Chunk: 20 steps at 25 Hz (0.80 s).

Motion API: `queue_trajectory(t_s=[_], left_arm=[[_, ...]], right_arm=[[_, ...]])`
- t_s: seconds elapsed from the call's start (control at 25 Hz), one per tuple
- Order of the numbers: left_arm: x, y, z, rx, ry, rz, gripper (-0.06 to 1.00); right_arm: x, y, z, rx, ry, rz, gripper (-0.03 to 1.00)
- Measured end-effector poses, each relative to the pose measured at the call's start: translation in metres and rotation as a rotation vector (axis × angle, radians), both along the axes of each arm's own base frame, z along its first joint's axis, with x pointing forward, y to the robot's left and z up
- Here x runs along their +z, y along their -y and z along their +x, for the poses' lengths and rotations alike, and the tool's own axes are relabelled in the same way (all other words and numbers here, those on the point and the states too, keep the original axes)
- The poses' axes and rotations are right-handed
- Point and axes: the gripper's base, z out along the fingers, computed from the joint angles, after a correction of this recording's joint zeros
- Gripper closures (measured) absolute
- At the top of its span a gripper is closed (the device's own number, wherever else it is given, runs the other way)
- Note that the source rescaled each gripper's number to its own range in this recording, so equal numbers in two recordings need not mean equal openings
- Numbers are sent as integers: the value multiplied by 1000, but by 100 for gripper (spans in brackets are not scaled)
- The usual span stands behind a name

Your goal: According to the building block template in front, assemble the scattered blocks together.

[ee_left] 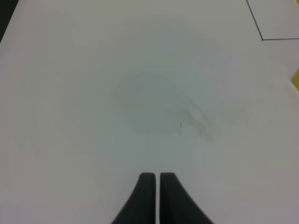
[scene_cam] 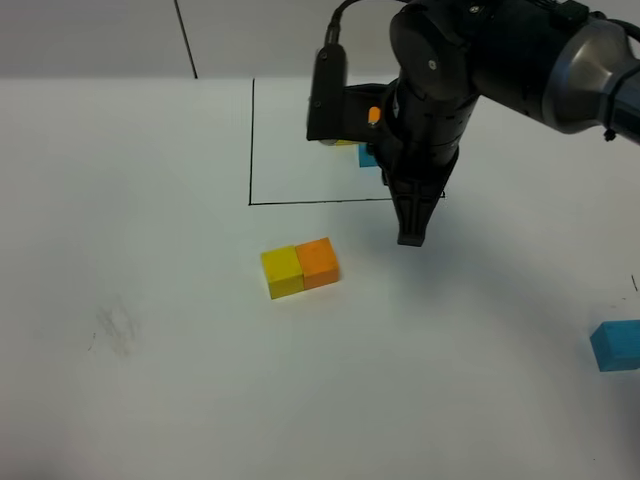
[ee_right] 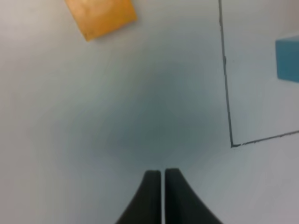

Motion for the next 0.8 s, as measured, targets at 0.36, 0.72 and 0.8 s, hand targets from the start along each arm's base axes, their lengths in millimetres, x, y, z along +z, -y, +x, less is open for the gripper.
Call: queue_trajectory(t_s=[0.36,0.72,0.8], left_arm=[[0,0,0,0,0,0,94],[0,0,0,0,0,0,94],[0,0,0,1,0,-1,94]], right_arm=[[8,67,-22,-205,-27,1,96],[9,146,-76,-475,8,-2,96],[11,162,-91,-545,20,10,96]])
